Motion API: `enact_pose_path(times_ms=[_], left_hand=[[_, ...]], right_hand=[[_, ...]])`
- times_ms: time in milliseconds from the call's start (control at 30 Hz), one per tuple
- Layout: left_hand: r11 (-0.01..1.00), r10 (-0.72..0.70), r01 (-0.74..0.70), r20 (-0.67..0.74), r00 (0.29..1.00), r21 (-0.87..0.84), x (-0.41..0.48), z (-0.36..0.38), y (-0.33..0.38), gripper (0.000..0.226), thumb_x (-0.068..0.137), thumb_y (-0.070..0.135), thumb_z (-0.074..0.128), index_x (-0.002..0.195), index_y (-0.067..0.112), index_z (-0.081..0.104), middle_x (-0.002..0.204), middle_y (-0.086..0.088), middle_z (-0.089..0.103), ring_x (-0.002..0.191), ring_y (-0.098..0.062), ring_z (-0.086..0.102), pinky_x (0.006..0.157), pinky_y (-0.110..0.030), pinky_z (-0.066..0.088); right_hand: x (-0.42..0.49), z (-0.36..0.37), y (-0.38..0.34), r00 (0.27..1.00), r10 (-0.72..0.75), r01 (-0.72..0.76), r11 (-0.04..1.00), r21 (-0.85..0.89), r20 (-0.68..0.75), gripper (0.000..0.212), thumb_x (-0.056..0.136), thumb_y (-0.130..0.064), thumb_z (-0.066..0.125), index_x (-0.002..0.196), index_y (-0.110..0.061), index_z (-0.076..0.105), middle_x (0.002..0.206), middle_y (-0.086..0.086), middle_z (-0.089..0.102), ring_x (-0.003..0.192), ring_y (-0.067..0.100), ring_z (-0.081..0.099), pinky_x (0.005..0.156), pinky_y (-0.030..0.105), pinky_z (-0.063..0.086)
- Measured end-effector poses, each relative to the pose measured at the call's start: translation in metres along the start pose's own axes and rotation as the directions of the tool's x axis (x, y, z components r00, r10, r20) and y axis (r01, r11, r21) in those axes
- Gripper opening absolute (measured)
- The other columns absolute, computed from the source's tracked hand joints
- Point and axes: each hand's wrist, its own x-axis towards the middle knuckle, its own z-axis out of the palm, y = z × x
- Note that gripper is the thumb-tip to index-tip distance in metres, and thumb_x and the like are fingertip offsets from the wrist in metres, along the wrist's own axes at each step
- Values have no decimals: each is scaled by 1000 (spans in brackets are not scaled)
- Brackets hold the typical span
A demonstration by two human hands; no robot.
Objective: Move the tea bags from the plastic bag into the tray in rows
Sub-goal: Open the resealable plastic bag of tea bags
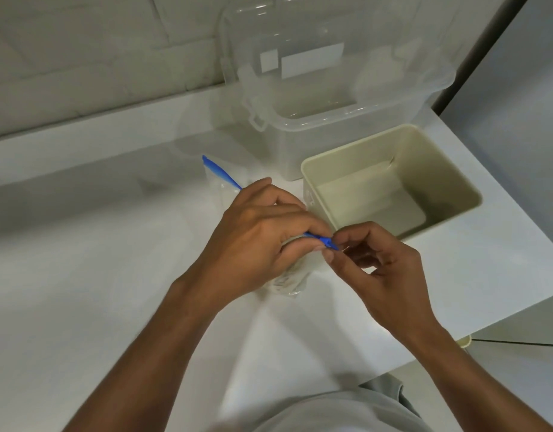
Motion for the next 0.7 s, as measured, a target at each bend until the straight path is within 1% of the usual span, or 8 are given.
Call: enact_pose_path(times_ms=[200,300,367,433,533,600,667,700], left_hand=[[994,26,-25,-7,1000,109,0,3,-6,24,96,42,56,97,31,77,98,14,70,110,-20,57,113,-51,29],[982,-24,40,-88,996,184,-2,-1,-24,23,98,41,55,101,33,76,104,3,62,108,-28,54,106,-51,33],[962,-114,153,-177,978,226,-6,-6,-38,19,97,43,57,103,38,75,106,3,58,107,-27,48,97,-43,35],[959,-182,217,-191,965,182,-9,-8,-40,18,95,44,60,108,41,72,102,7,55,102,-21,47,90,-39,36],[946,-324,317,-158,933,-70,-11,1,-21,33,90,38,70,123,37,64,98,11,57,90,-8,55,81,-35,48],[790,-592,512,-202,780,-337,-12,8,-3,39,86,39,76,120,38,57,96,11,60,84,-7,61,74,-27,53],[479,-838,621,-113,533,-621,-12,12,10,38,81,42,79,110,35,55,93,6,63,79,-8,65,72,-32,58],[328,-893,610,-26,450,-721,-14,14,12,39,81,40,80,109,31,55,92,2,66,78,-10,68,72,-35,59]], right_hand=[[1,2,5,995,-98,98,984,-146,8,11,90,-31,67,82,-24,64,76,-15,67,69,8,67,60,15,50],[-1,0,7,996,-90,88,987,-136,-10,17,90,-30,65,76,-27,57,70,-12,65,64,10,64,57,12,45],[-2,-4,7,999,-17,20,996,-87,28,15,85,-27,66,73,-23,57,69,-9,64,62,14,62,55,18,47],[1,-7,4,979,108,-113,993,22,172,17,81,-30,67,75,-16,60,70,-3,64,65,20,61,57,31,49],[15,-5,-5,914,271,-340,917,207,304,39,78,-50,67,76,-11,58,72,4,62,66,24,61,62,32,50],[29,-1,-11,863,375,-472,838,275,338,44,79,-53,70,79,-11,57,70,6,59,63,21,59,64,32,52],[40,4,-14,836,408,-514,816,264,367,39,74,-48,69,88,-12,62,67,4,59,61,19,57,62,29,52],[43,7,-16,830,400,-509,829,233,389,37,73,-46,69,91,-14,65,66,2,60,60,18,57,61,27,51]])
